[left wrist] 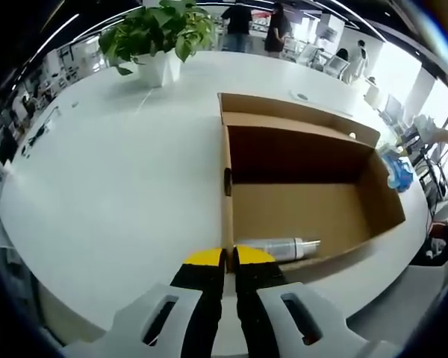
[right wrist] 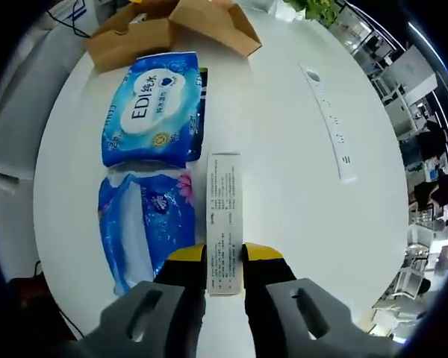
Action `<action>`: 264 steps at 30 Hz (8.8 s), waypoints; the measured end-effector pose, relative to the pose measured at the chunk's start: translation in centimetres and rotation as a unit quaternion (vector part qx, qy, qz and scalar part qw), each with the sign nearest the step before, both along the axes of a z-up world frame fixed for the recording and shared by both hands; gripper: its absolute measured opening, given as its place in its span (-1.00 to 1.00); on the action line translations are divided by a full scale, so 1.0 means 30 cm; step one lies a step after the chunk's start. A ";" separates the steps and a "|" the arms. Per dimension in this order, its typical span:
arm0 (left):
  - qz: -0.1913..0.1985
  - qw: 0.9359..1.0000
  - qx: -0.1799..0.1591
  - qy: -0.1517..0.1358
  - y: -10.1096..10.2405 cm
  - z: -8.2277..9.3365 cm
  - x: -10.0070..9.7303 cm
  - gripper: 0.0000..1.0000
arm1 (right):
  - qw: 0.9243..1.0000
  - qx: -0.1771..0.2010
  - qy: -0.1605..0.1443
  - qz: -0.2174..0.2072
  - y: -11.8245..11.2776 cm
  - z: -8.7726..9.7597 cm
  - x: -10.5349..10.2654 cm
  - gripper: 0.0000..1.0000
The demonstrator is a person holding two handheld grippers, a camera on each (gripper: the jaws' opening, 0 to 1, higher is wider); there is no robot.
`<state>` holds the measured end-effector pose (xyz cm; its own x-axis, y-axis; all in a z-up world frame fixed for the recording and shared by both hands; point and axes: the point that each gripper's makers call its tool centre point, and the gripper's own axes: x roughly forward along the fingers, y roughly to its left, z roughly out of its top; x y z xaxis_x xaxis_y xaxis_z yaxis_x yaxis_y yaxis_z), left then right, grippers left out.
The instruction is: Operate the shoe box by opening the lid, removing the specified soft item, and placing it in the target area until the item is outside and the box remains undamaged.
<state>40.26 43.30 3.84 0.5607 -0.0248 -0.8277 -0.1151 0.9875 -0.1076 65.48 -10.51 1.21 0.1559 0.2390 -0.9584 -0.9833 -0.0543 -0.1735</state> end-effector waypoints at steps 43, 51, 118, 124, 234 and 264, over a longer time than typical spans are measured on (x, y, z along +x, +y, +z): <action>-0.116 0.992 0.055 -0.007 -0.036 0.044 0.029 -0.62 | 0.987 0.100 -0.046 -0.120 0.060 0.177 -0.029 -0.16; -0.158 0.986 0.045 -0.005 -0.057 0.068 0.030 -0.51 | 0.973 0.165 -0.019 -0.160 0.134 0.253 -0.131 -0.07; -0.688 0.702 0.116 0.141 -0.246 -0.118 0.115 0.10 | 0.854 0.372 -0.033 -0.362 0.307 0.500 -0.818 0.92; -0.694 0.697 0.125 0.133 -0.243 -0.141 0.117 0.07 | 0.851 0.367 -0.025 -0.375 0.287 0.473 -0.845 0.87; -0.666 0.741 0.088 -0.018 -0.547 0.130 0.128 -0.66 | 0.864 0.413 -0.048 -0.282 0.473 0.528 -0.855 0.20; -0.736 0.668 0.042 -0.107 -0.805 0.301 0.022 -0.66 | 0.873 0.446 -0.012 -0.196 0.691 0.529 -0.904 -0.23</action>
<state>40.93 19.13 12.87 0.0856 -0.6376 -0.7656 0.9952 0.0183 0.0960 38.36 10.23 17.08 0.4110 0.8125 -0.4134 -0.8916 0.4528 0.0035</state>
